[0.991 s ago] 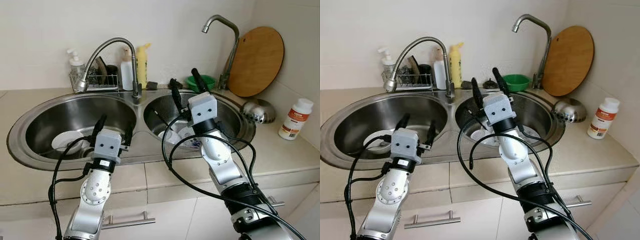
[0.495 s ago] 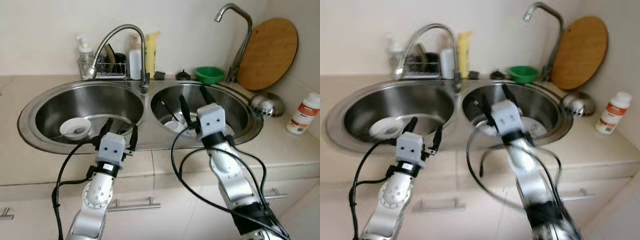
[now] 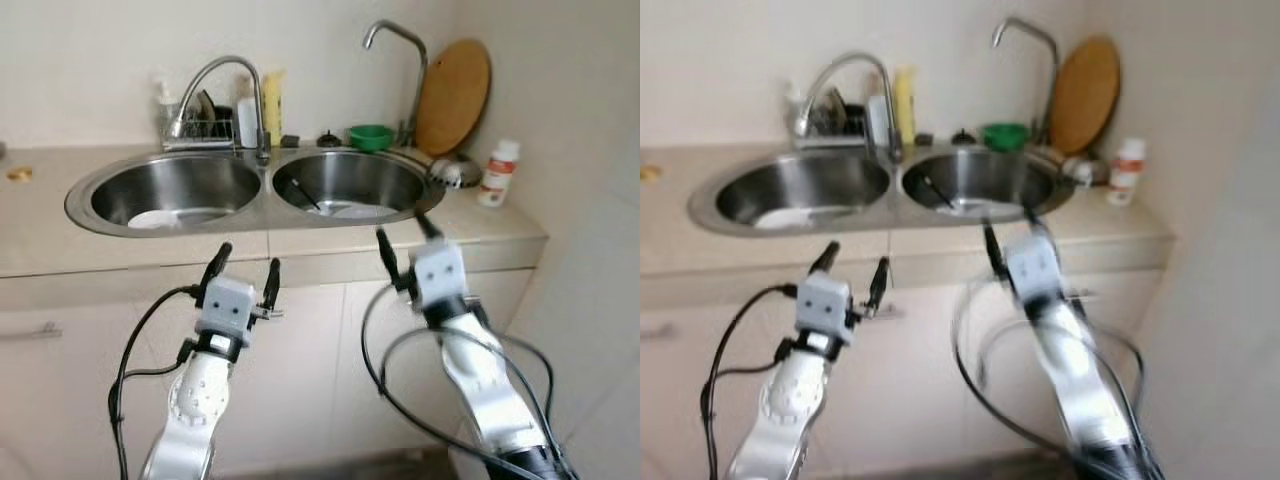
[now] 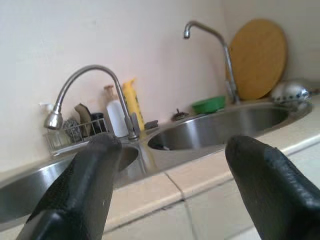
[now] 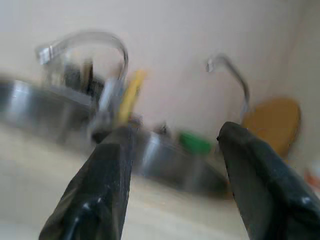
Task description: Kitchen organization
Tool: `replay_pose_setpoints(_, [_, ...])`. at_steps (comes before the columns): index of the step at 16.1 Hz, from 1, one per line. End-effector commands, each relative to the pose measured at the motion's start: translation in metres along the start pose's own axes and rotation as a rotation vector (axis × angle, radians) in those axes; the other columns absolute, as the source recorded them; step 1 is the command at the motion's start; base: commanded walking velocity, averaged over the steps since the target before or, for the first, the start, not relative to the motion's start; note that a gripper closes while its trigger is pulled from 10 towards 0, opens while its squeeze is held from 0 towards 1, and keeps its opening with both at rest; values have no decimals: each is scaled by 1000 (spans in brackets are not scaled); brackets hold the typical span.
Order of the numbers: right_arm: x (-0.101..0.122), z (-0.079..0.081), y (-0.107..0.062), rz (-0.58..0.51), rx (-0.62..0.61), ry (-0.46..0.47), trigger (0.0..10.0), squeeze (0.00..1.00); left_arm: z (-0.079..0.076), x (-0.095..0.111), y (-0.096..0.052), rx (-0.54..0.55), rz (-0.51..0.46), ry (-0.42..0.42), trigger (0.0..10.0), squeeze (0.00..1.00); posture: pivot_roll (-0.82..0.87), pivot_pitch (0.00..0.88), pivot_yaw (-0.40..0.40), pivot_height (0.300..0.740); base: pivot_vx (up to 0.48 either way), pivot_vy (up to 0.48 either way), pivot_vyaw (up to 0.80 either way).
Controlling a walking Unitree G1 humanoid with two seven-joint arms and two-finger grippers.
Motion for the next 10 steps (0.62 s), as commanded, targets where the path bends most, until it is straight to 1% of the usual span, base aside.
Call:
replay_pose_setpoints(1, [-6, -4, -2, 46, -4, 3, 10000, 0, -2, -5, -2, -12, 23, -6, 10000, 0, -8, 0, -14, 740, 0, 0, 0])
replay_pose_setpoints(2, [-27, -7, -16, 144, 0, -27, 10000, 0, -8, -22, -8, -36, 104, -51, 10000, 0, -13, 0, -12, 740, 0, 274, -800])
replay_pose_setpoints(3, [-35, -8, -23, 185, 5, -46, 10000, 0, -14, -31, -13, -58, 146, -73, 10000, 0, -13, 0, -12, 740, 0, 349, -800])
replay_pose_setpoints(4, [-47, -8, -34, 253, 5, -49, 10000, 0, -28, -45, -22, -124, 211, -83, 10000, 0, -21, 0, -10, 740, 0, 472, -800])
replay_pose_setpoints(5, [-52, -4, -41, 295, 21, -44, 10000, 0, -39, -49, -28, -177, 232, -91, 10000, 0, -23, 0, -8, 740, 0, 476, -800])
replay_pose_setpoints(6, [-60, 3, -51, 355, 38, -38, 10000, 0, -49, -51, -33, -228, 242, -82, 10000, 0, -27, 0, -6, 740, 0, 476, -800])
replay_pose_setpoints(10, [-65, 17, -61, 404, 70, -24, 10000, 0, -48, -52, -32, -239, 246, -82, 10000, 0, -31, 0, 0, 740, 0, 476, -800])
Point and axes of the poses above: a point about 5 cm out from each wrist's last joint towards the gripper, its own y axis pointing out of the wrist towards the gripper, its own x axis along the axis of the wrist's last joint, z = x × y, the point moved 5 cm from there along y, pointing out of the wrist towards the gripper, and after that the axes turned 2 degrees about y, right-handed, at the moved point
